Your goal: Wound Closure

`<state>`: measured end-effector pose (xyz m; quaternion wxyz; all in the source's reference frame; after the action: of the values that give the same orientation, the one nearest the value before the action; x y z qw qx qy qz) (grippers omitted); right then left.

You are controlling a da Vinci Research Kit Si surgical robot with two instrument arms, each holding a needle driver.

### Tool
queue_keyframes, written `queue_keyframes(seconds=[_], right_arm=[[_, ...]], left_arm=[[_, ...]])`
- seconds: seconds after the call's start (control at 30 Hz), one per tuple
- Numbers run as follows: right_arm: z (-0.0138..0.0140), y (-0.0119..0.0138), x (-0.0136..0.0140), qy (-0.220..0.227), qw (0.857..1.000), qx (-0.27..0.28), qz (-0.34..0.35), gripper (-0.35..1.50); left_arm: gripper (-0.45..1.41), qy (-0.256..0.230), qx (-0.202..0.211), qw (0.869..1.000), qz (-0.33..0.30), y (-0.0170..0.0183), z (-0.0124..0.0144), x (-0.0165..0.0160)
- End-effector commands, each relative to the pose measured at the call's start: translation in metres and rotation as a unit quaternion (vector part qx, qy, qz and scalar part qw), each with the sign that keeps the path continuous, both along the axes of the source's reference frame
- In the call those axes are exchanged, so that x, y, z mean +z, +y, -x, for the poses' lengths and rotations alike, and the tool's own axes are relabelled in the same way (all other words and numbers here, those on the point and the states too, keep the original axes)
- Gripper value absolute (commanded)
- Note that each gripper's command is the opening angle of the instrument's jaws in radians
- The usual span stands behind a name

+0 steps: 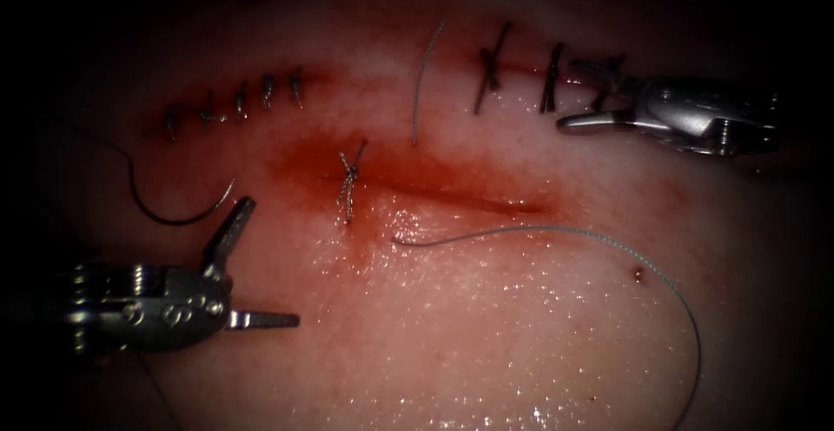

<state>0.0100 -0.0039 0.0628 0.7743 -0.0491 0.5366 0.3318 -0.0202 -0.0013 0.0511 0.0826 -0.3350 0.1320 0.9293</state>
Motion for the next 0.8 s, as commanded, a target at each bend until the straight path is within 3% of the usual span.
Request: queue_keyframes(seconds=[0.03,0.1,0.3,0.5,0.63,0.7,0.8], right_arm=[[0.0012,-0.0001,0.0000,-0.011,1.000,0.006,-0.004,1.47],[0.0014,-0.0002,0.0000,-0.011,1.000,0.006,-0.004,1.48],[0.0008,-0.0010,0.0020,-0.021,1.000,-0.004,-0.001,1.48],[0.0005,-0.0015,0.0035,-0.022,1.000,-0.010,-0.001,1.48],[0.0006,-0.0017,0.0046,-0.014,1.000,-0.006,-0.009,1.48],[0.0007,-0.0018,0.0051,-0.010,1.000,-0.004,-0.014,1.48],[0.0007,-0.0020,0.0054,-0.005,1.000,-0.002,-0.018,1.48]], left_arm=[[0.88,0.011,0.024,0.999,0.029,-0.0013,0.0042,0.0010],[0.89,0.013,0.029,0.999,0.038,-0.0014,0.0052,0.0012],[0.91,-0.014,0.066,0.992,0.104,-0.0020,0.0132,0.0018],[0.84,-0.045,0.087,0.983,0.157,-0.0020,0.0166,0.0010],[0.69,-0.069,0.129,0.968,0.202,-0.0021,0.0193,0.0004],[0.69,-0.079,0.153,0.958,0.228,-0.0019,0.0211,0.0005],[0.69,-0.080,0.163,0.953,0.243,-0.0014,0.0229,0.0012]])
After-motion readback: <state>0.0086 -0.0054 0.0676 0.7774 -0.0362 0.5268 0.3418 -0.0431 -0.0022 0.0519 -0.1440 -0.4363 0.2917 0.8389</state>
